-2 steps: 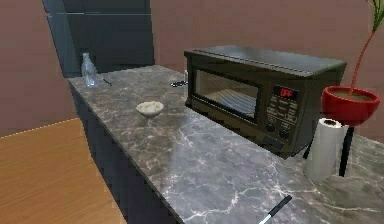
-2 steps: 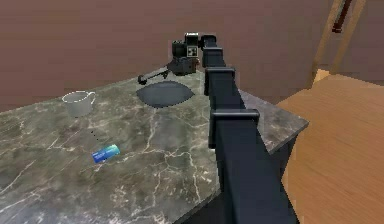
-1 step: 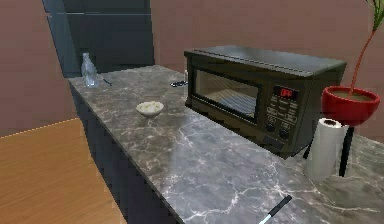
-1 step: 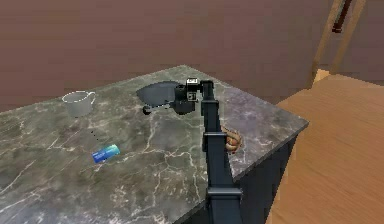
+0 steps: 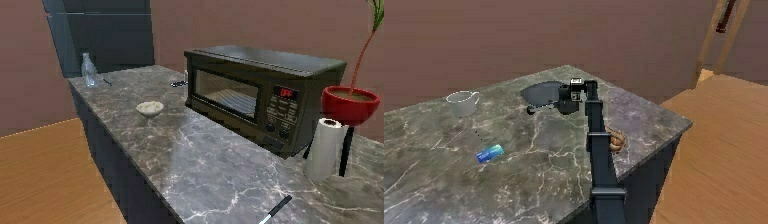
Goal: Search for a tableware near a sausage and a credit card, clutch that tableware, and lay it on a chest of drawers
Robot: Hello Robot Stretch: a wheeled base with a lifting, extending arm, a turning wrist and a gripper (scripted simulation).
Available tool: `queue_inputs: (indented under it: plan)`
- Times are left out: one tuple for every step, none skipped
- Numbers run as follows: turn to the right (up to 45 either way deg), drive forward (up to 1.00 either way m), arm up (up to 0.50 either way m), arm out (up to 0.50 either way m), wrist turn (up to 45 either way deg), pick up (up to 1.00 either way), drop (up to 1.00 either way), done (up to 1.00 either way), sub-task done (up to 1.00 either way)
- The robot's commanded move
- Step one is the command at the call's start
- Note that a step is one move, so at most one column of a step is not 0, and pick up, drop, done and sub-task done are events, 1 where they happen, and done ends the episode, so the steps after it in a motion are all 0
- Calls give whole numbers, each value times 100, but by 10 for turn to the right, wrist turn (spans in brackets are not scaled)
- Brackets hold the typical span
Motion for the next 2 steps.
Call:
queue_inputs:
  plan:
    - [0,0,10,0,0,0,0,0,0]
    - [0,0,4,0,0,0,0,0,0]
